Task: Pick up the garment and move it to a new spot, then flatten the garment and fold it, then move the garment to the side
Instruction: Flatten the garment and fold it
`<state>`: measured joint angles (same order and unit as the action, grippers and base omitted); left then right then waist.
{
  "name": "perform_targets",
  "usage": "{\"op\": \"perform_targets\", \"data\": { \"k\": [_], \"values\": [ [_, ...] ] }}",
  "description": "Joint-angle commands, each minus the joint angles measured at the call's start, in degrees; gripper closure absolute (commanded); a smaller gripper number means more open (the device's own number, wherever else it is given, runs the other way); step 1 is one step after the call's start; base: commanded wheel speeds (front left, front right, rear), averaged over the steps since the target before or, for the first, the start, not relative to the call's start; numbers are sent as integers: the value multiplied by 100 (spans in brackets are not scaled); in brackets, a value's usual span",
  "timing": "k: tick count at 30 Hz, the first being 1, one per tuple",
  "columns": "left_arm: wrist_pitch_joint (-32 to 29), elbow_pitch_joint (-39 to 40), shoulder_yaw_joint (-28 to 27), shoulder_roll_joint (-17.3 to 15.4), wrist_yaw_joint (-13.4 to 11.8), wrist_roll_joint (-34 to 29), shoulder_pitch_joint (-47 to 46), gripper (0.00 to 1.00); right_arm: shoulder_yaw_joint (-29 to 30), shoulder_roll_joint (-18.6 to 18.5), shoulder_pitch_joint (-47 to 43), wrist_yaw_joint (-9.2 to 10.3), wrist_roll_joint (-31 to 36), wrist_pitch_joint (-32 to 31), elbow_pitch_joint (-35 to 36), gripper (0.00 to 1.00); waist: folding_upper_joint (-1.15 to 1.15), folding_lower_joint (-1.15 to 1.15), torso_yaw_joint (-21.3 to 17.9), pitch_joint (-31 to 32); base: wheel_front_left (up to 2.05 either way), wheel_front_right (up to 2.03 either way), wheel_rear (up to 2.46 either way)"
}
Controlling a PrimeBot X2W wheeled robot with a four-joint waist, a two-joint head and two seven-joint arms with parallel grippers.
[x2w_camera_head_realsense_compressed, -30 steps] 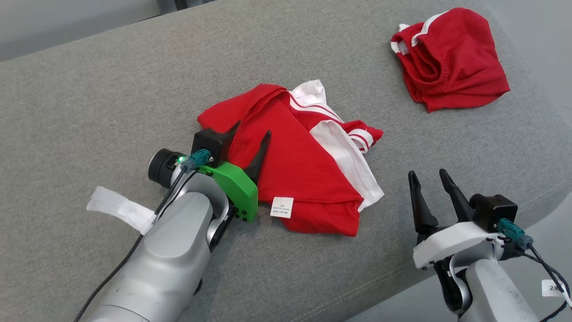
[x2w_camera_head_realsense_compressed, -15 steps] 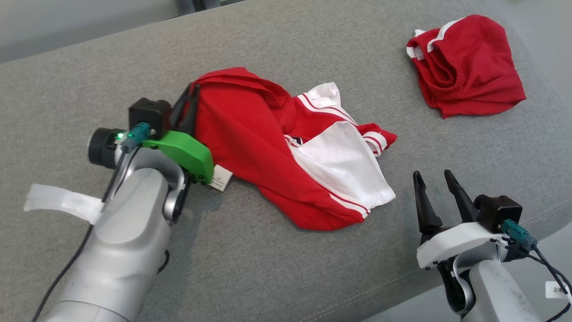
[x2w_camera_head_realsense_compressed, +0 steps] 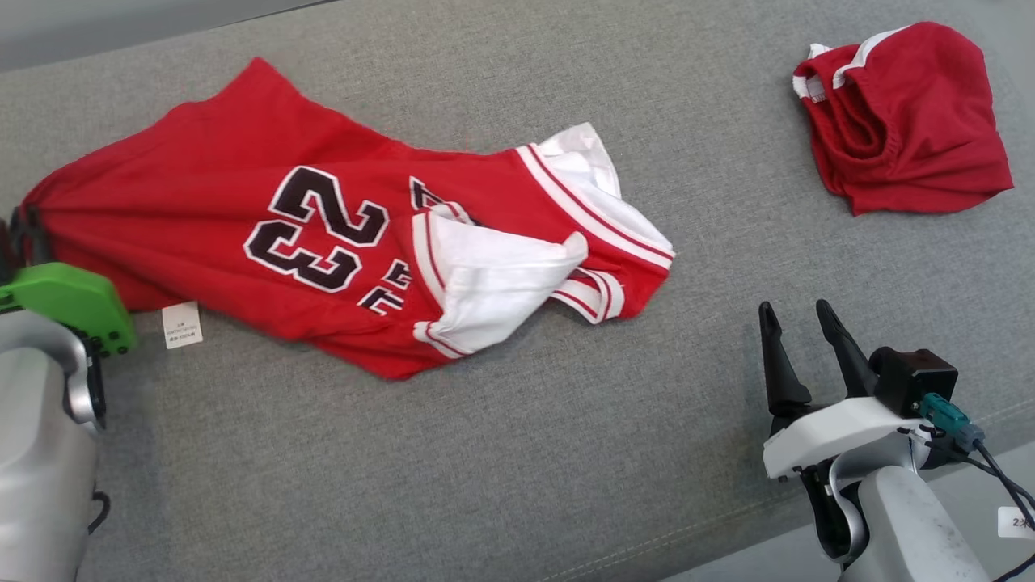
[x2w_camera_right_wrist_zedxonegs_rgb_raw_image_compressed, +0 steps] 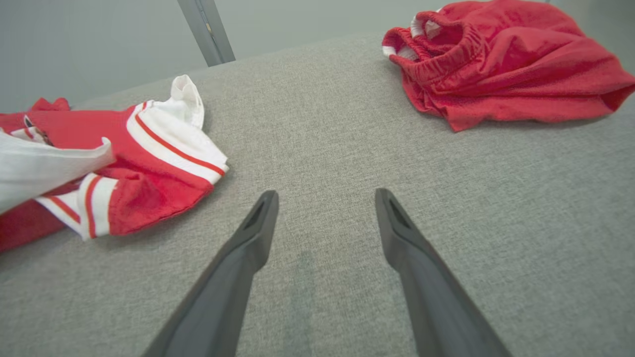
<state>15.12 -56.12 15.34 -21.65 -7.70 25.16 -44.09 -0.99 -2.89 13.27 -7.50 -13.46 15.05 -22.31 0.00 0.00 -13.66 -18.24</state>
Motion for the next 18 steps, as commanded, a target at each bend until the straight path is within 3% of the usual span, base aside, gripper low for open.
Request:
{"op": "perform_targets", "data": {
  "k": [1,4,5,6,10,18],
  "values": [
    [-8,-217,-116,-147,-94,100,69,100,46,-9,-3,3,31,15,31,0,0,0,40,-58,0,0,0],
    [-11,-487,-258,-253,-41,246,77,100,63,-8,15,3,45,15,29,0,0,0,71,-95,0,0,0],
    [-9,-533,-298,-253,5,276,82,75,62,-8,29,3,44,15,24,0,0,0,83,-99,0,0,0],
    [-6,-526,-346,-238,32,309,88,0,61,-8,39,3,47,15,22,0,0,0,98,-97,0,0,0],
    [-4,-183,-546,-175,103,347,214,0,80,-8,48,3,63,15,7,0,0,0,169,-49,0,0,0],
    [-2,933,-1511,189,288,241,1135,0,78,-8,20,3,33,15,-12,0,0,0,383,114,0,0,0]
  ]
}}
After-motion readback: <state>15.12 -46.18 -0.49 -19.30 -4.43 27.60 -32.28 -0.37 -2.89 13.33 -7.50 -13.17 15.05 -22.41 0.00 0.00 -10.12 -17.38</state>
